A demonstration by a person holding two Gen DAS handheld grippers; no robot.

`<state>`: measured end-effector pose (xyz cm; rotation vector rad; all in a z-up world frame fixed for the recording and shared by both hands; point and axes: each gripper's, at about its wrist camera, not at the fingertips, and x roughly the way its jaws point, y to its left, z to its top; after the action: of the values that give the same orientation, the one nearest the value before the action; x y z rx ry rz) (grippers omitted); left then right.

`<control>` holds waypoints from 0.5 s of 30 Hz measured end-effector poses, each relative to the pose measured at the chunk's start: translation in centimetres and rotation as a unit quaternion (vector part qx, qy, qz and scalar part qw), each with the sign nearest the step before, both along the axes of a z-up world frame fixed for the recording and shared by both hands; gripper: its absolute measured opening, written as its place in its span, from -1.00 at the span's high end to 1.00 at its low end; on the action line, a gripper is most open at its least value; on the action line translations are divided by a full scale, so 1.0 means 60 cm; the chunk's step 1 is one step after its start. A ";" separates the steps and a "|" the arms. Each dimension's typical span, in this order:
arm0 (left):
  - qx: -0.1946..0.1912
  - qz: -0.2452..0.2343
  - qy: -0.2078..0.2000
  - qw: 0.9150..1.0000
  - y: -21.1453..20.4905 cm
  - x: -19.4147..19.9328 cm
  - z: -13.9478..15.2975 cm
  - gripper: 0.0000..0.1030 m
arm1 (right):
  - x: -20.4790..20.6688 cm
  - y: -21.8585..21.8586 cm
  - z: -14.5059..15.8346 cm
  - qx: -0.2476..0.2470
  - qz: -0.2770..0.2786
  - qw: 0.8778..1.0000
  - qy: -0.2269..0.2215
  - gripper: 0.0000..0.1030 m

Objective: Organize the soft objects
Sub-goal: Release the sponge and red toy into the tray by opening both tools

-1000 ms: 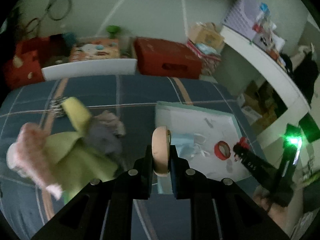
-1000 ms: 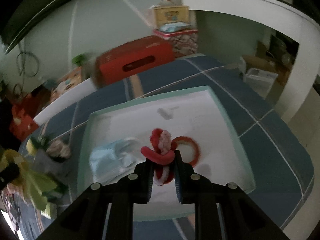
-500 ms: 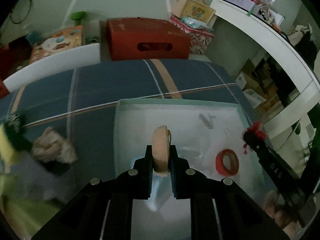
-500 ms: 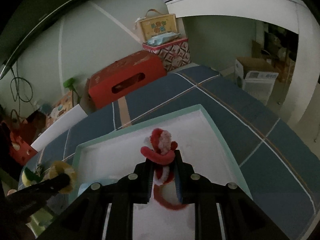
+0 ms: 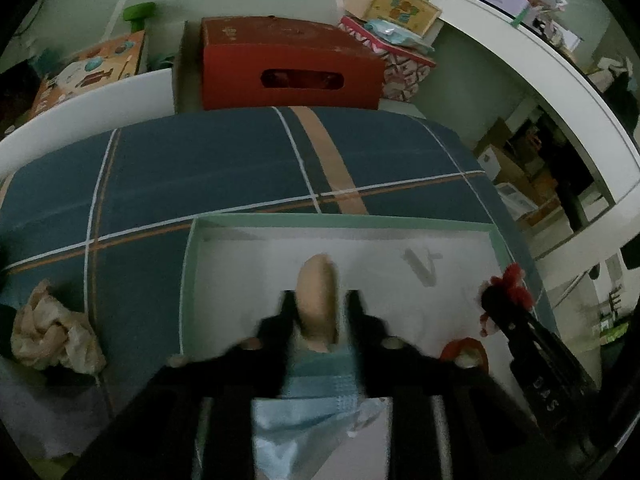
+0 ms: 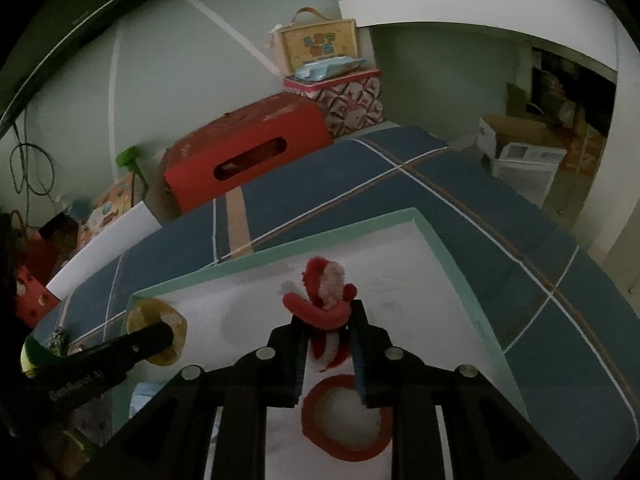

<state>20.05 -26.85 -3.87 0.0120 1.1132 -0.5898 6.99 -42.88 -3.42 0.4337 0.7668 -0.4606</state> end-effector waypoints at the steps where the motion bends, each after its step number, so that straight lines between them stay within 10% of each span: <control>1: 0.001 0.003 0.000 1.000 0.002 -0.001 0.002 -0.11 | -0.002 -0.002 0.001 0.005 -0.001 1.000 0.002 0.28; 3: 0.000 0.006 -0.006 1.000 0.007 -0.005 0.009 -0.21 | -0.005 -0.004 0.003 0.009 -0.003 1.000 0.002 -0.16; 15: 0.026 0.031 -0.031 0.999 0.056 -0.038 0.049 -0.69 | -0.012 0.009 0.022 -0.012 0.003 0.998 0.057 -1.00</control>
<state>17.79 -23.48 -0.94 0.0403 1.0643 -0.5011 6.27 -42.33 -2.09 0.3845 0.8720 -0.4918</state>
